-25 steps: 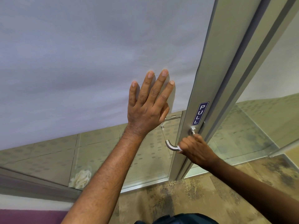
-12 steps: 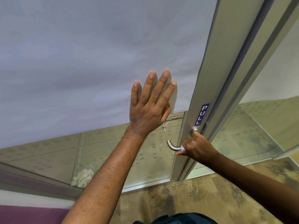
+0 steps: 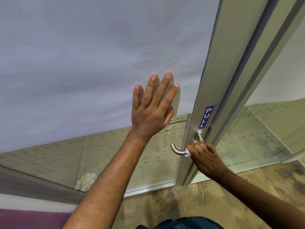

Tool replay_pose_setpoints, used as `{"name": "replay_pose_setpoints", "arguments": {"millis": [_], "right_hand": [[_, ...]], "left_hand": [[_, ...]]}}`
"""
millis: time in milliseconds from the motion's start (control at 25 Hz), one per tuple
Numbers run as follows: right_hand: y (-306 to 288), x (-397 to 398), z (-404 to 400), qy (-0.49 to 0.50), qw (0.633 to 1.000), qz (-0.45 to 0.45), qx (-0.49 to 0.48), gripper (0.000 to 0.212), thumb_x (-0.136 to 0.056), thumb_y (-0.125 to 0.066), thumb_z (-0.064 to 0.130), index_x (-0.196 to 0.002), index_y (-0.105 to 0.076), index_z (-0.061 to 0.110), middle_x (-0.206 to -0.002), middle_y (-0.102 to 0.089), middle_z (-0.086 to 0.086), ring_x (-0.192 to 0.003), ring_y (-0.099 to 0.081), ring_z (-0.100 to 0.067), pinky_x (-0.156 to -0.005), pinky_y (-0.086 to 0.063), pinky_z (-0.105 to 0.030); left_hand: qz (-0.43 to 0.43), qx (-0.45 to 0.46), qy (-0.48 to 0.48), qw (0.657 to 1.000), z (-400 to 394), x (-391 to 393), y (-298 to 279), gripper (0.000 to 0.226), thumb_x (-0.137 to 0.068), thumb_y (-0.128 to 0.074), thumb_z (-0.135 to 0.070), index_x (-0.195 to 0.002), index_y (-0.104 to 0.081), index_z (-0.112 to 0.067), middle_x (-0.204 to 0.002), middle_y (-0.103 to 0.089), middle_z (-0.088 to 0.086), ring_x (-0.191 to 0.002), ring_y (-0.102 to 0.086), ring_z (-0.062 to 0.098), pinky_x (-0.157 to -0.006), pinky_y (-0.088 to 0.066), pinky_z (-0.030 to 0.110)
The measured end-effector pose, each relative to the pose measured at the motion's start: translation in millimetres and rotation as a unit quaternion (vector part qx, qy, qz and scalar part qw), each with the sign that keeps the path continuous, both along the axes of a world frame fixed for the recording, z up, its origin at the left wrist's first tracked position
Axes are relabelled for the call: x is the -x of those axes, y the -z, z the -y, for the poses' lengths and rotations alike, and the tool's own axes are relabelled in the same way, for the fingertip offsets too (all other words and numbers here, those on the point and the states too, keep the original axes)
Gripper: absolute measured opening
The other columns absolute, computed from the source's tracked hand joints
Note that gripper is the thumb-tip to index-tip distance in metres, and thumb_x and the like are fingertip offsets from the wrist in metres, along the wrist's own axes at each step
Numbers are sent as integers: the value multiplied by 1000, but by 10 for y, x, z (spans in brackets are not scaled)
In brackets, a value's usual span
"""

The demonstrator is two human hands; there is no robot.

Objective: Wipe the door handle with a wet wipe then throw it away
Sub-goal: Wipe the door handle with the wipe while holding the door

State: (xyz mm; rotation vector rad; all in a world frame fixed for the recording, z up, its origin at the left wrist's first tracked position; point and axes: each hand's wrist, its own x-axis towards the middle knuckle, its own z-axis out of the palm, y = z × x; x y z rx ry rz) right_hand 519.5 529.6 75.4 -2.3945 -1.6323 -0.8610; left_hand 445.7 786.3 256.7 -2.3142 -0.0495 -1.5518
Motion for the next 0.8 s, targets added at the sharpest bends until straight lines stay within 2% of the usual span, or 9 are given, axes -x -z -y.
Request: {"name": "replay_pose_setpoints", "arguments": {"millis": [120, 240, 320, 400, 560, 680, 720, 800], "right_hand": [[-125, -63, -16, -12, 1000, 0, 15, 27, -93, -46, 13, -119, -50, 15, -95, -66, -10, -82, -63, -28, -78, -34, -39], [-321, -89, -91, -60, 995, -36, 64, 9, -101, -43, 21, -105, -51, 16, -83, -63, -6, -70, -59, -24, -72, -41, -38], [-471, -124, -124, -79, 986, -48, 138, 21, -107, -41, 29, -95, -54, 17, -78, -63, -4, -65, -59, -23, -73, -48, -38], [-557, -136, -139, -70, 983, -37, 166, 28, -107, -44, 35, -90, -57, 18, -75, -63, -3, -64, -61, -23, -76, -52, -38], [-489, 59, -174, 17, 993, -62, 103, 14, -98, -56, 20, -85, -59, 16, -73, -61, -5, -64, -57, -24, -67, -44, -37], [-338, 229, -249, 103, 989, -86, 60, 15, -92, -46, 8, -87, -57, 17, -78, -59, -5, -71, -57, -26, -68, -31, -34], [-308, 263, -283, 117, 987, -91, 55, 17, -92, -44, 7, -88, -57, 17, -80, -59, -5, -73, -57, -26, -68, -30, -35], [-276, 325, -345, 128, 986, -99, 50, 10, -92, -50, 8, -91, -56, 16, -80, -59, -6, -73, -57, -26, -68, -37, -36]], "left_hand": [[2, 3, 1, 1000, 2, 2, 0, 64, -101, -55, -28, -164, -41, -24, -180, -8, -1, -168, -3, 27, -136, 5, 53], [2, 2, -2, 1000, 8, 9, 2, 64, -100, -54, -28, -163, -41, -24, -180, -8, 0, -168, -2, 26, -136, 5, 52], [3, 4, -5, 1000, 13, 11, 3, 63, -101, -54, -28, -163, -42, -24, -180, -15, 2, -168, -1, 26, -136, 6, 52], [4, 8, -6, 1000, 16, 10, 2, 62, -100, -55, -28, -162, -44, -24, -174, -27, 4, -168, 1, 25, -136, 6, 52], [6, 7, -9, 1000, 16, 4, 4, 62, -100, -55, -27, -161, -44, -24, -171, -31, 5, -168, 0, 25, -136, 6, 52], [7, 7, -12, 1000, 15, 0, 10, 63, -100, -56, -27, -162, -43, -24, -171, -31, 6, -168, 0, 26, -136, 6, 52], [7, 8, -13, 1000, 18, 0, 11, 63, -100, -56, -27, -162, -43, -24, -172, -30, 6, -168, 0, 26, -136, 6, 52], [7, 8, -14, 1000, 28, 0, 11, 64, -100, -56, -27, -162, -42, -24, -175, -26, 5, -168, 0, 25, -136, 6, 52]]}}
